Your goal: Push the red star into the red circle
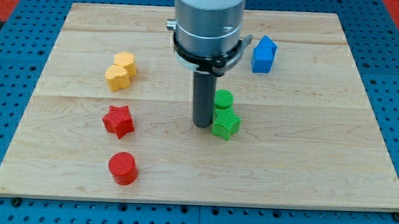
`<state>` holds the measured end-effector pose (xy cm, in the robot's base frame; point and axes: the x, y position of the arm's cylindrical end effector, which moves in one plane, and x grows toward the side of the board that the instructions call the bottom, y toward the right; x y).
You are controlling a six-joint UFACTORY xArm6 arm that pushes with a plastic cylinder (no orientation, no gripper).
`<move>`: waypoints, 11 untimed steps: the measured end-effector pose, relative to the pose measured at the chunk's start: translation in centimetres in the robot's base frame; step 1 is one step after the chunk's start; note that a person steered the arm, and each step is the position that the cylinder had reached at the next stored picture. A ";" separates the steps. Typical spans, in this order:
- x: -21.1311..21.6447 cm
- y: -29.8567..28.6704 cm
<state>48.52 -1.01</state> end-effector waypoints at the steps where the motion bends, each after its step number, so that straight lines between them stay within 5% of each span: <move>1: -0.3 -1.7; 6: -4.2 -11.4; 8: 1.2 -12.2; 11: 3.1 -11.9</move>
